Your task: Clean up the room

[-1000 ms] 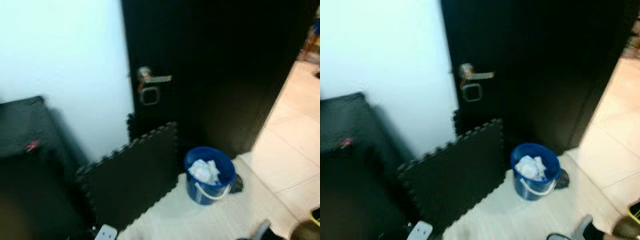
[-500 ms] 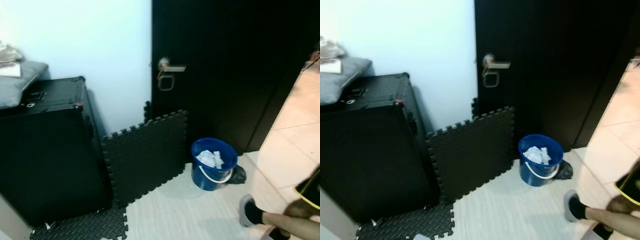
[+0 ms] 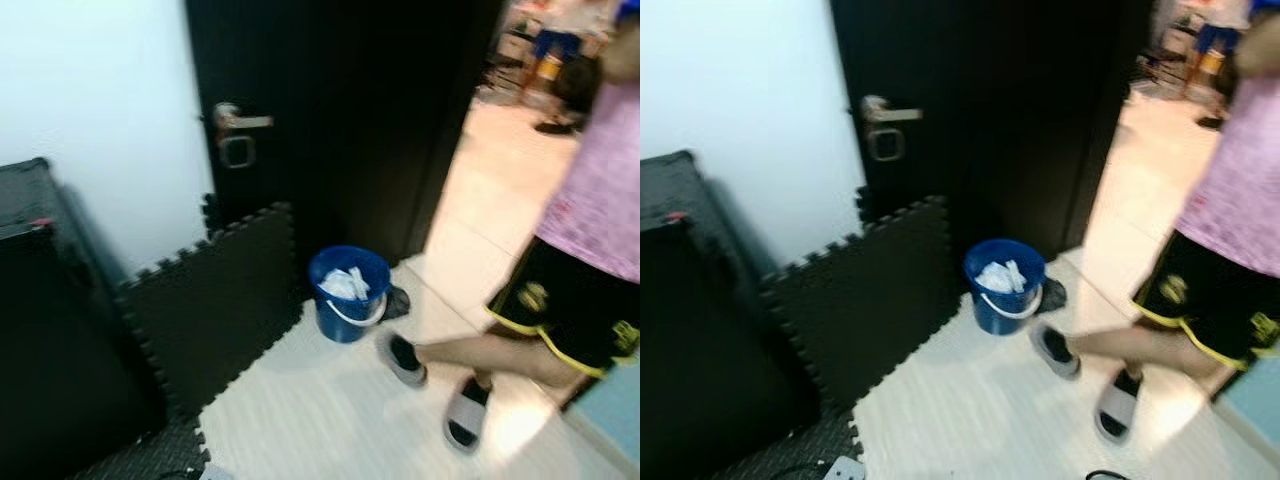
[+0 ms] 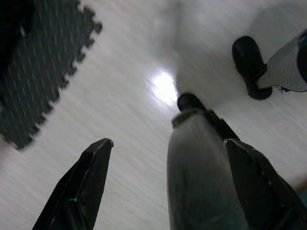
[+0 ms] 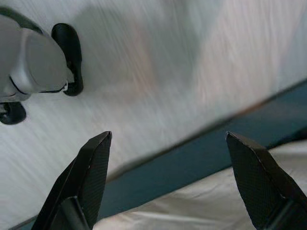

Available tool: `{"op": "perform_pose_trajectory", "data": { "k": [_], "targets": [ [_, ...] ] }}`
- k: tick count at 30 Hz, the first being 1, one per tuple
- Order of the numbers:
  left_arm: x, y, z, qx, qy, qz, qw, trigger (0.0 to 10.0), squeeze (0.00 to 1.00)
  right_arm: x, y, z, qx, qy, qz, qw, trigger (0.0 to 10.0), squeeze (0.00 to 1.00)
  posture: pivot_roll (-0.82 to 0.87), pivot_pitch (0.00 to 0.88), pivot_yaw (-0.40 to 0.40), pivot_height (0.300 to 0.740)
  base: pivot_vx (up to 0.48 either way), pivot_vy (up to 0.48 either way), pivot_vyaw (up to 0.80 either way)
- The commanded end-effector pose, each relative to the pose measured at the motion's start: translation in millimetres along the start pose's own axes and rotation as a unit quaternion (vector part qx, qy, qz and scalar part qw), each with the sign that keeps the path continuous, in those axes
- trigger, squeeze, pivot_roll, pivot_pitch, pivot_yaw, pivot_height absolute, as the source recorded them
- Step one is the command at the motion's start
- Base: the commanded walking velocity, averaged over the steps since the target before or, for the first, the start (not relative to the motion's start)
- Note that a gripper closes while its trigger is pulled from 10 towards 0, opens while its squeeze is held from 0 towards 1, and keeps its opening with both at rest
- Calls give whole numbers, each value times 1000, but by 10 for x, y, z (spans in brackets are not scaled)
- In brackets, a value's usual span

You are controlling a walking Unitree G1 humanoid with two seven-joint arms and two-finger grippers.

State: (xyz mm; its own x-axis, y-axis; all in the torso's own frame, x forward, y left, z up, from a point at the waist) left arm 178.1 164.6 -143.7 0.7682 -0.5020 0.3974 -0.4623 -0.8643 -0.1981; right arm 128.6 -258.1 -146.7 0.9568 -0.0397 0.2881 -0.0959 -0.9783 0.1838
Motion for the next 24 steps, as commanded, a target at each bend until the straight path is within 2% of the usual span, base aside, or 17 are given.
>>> {"op": "perform_pose_trajectory", "data": {
  "k": [1,7,8,9,10,11,16,24],
  "targets": [
    [-25,-18,-4,0,-3,6,1000,10000,0,-10,-24,1,2,-3,-6,1000,10000,0,-46,0,0,740,0,0,-750],
    [-11,-18,-2,0,-1,8,1000,10000,0,-24,-29,1,2,-5,-7,1000,10000,0,-46,0,0,740,0,0,-750],
    [18,11,2,-2,2,14,1000,10000,0,-121,-92,2,8,-19,-11,1000,10000,0,-50,0,-3,740,0,0,-744],
    [18,11,2,-2,2,14,1000,10000,0,-121,-92,2,8,-19,-11,1000,10000,0,-50,0,-3,740,0,0,-744],
    [17,95,5,-9,0,34,999,10000,0,-275,-209,-3,19,-40,-17,999,10000,0,-50,0,-3,740,0,0,-738],
    [2,125,4,-12,-4,44,999,10000,0,-314,-245,-5,22,-45,-18,999,10000,0,-52,0,2,740,0,0,-738],
    [-59,164,-2,-19,-13,79,997,10000,0,-269,-176,-4,20,-45,-16,999,10000,0,-59,0,8,740,0,0,-738],
    [-164,58,-20,-16,-19,77,997,10000,0,-249,-150,-3,18,-46,-14,999,10000,0,-60,0,10,740,0,0,-734]
  ]
}}
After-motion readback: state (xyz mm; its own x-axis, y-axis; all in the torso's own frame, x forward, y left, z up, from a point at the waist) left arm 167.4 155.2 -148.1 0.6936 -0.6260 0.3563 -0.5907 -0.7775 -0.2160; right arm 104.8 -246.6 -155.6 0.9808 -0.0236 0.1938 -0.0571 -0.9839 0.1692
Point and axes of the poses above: a point about 5 cm out from each wrist's last joint towards the gripper, its own z axis pointing out of the wrist towards the gripper, its own x axis along the axis of the wrist's last joint, y = z × x, the point moved 5 cm from there along z, pointing out of the wrist towards the gripper, and after that the axes turned 10 degrees about z, right-handed, at the moved point
